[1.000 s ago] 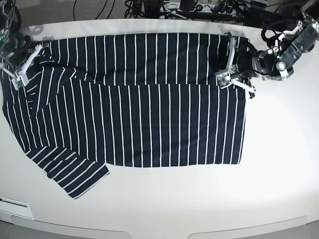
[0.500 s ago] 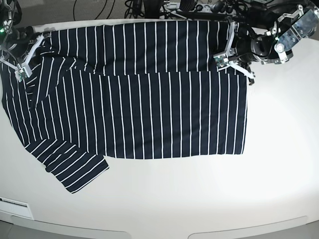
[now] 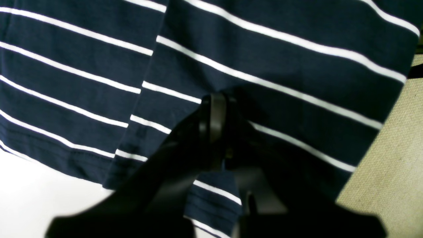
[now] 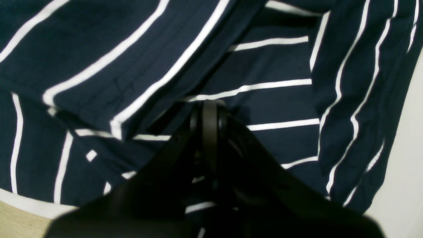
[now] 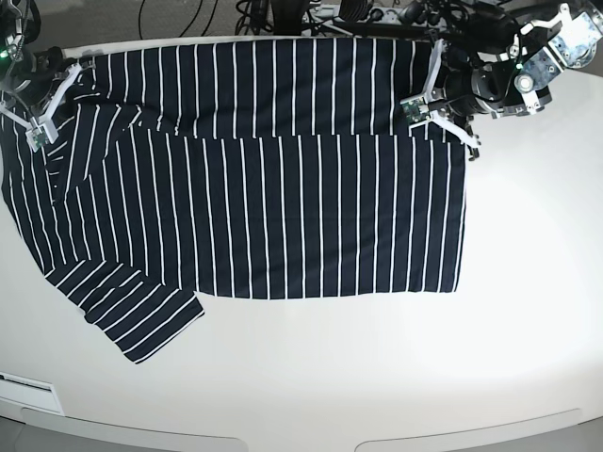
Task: Fold the T-shirt properly
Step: 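Regrasp the folded edge with both grippers and drag it toward the robot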
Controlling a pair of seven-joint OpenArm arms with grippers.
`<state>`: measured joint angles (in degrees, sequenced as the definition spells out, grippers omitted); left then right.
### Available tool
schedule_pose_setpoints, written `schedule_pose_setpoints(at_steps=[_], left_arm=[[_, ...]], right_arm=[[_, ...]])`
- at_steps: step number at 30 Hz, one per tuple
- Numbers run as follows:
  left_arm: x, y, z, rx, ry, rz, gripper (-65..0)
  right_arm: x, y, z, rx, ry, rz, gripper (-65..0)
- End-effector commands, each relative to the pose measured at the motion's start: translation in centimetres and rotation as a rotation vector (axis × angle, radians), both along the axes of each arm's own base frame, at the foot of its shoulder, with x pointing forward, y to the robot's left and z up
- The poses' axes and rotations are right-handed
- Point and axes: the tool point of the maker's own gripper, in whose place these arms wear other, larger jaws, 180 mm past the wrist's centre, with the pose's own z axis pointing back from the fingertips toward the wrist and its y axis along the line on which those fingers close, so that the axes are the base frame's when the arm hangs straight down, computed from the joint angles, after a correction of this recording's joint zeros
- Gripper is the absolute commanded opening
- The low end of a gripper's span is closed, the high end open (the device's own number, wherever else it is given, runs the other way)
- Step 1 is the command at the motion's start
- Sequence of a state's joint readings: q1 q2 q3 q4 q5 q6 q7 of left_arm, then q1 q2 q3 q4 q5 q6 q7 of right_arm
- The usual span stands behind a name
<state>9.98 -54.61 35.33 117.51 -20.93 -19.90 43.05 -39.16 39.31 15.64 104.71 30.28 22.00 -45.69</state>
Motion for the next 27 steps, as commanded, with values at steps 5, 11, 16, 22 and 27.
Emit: schedule_pose_setpoints(at_steps=[5,11,16,22,27], left_arm=[[-0.5,2.5,-0.9,0.122,0.014,0.001,-65.0],[-0.5,2.5,-0.9,0.122,0.014,0.001,-65.0],[-0.5,2.5,-0.9,0.122,0.014,0.001,-65.0],[-0.5,2.5,-0.9,0.123,0.013,0.002,-65.0],[0.8,2.9,-0.7,0.134,-0.039,0.084,-65.0]], right_arm=[[-2.8,-1.8,-0.8,-0.083,0.135,-0.019,-65.0],[-3.6,-2.1,-0.9,-0.103,0.18,-0.029,-65.0],[-4.0,-2.6,-0.9,-0.123,0.2,-0.059,-65.0],[-3.8,-2.6,-0.9,-0.122,0.192,-0.065,-65.0],[-2.2,-2.0,0.2,-0.114,0.123,-0.043,-65.0]])
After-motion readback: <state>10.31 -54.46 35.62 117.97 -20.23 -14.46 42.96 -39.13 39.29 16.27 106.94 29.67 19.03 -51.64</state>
